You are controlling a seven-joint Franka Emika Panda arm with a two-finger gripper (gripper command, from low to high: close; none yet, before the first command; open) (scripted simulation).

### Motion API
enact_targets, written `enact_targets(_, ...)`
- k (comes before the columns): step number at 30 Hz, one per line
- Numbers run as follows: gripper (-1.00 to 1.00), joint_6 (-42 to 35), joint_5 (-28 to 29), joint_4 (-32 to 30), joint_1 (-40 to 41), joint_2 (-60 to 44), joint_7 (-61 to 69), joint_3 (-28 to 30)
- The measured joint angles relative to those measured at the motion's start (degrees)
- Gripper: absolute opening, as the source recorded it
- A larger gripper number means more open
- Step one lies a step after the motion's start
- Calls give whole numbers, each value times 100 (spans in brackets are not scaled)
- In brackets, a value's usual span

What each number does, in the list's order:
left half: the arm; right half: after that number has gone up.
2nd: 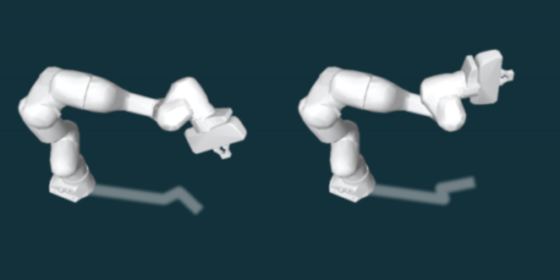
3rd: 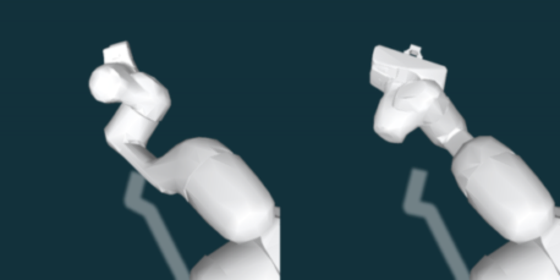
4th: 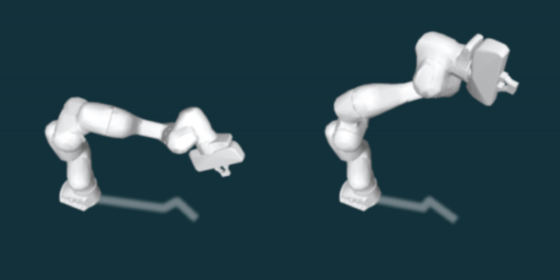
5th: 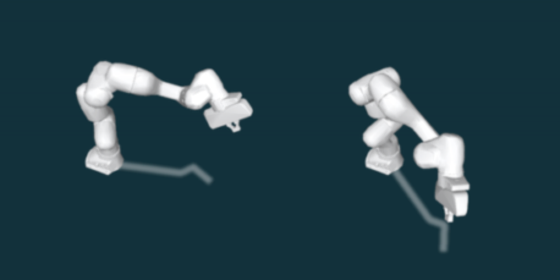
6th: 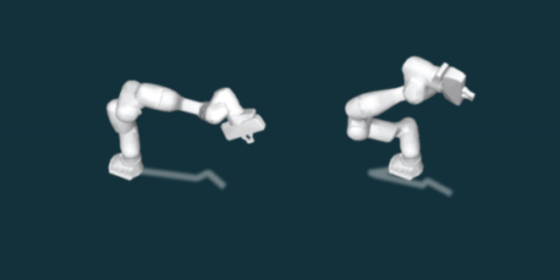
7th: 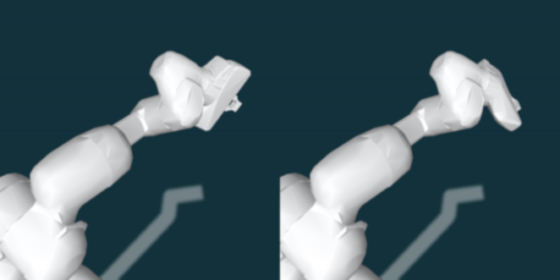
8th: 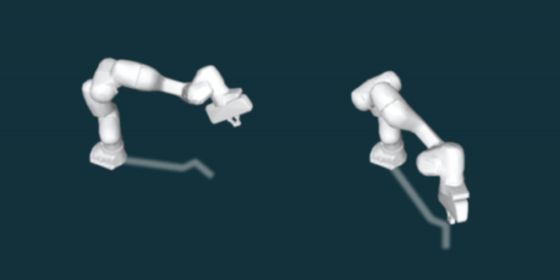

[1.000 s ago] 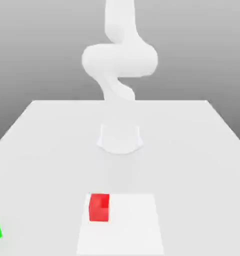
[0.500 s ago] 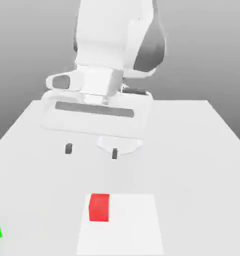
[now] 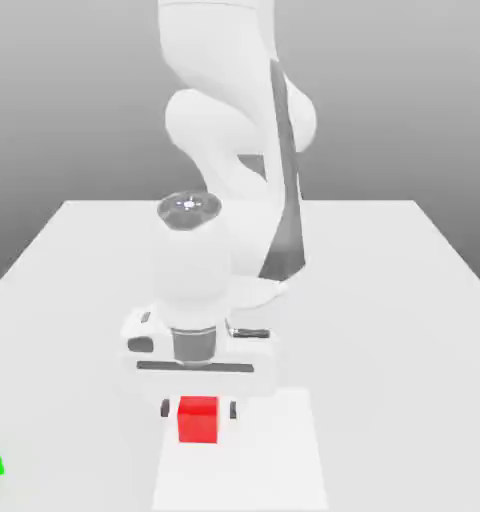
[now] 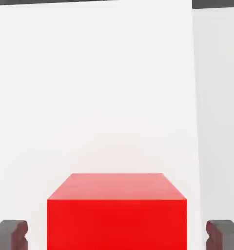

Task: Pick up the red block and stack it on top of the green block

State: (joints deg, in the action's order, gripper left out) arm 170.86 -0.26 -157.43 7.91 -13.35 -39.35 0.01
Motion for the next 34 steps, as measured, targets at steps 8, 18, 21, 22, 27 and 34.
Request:
enact_targets(8,-100,-477,-7,-71,34,563,-5,-36)
enact_targets(18,-100,-1727,-345,984,802,757,-199,348)
enact_targets(21,-100,-2052,-442,1606,1075,449,-369,620)
enact_targets(22,-100,-2160,-467,1814,1171,342,-432,722)
enact_targets(27,-100,-2524,-590,2740,1638,-267,-710,1178)
enact_targets(34,100,-1957,-856,2871,1803,-985,-559,1060)
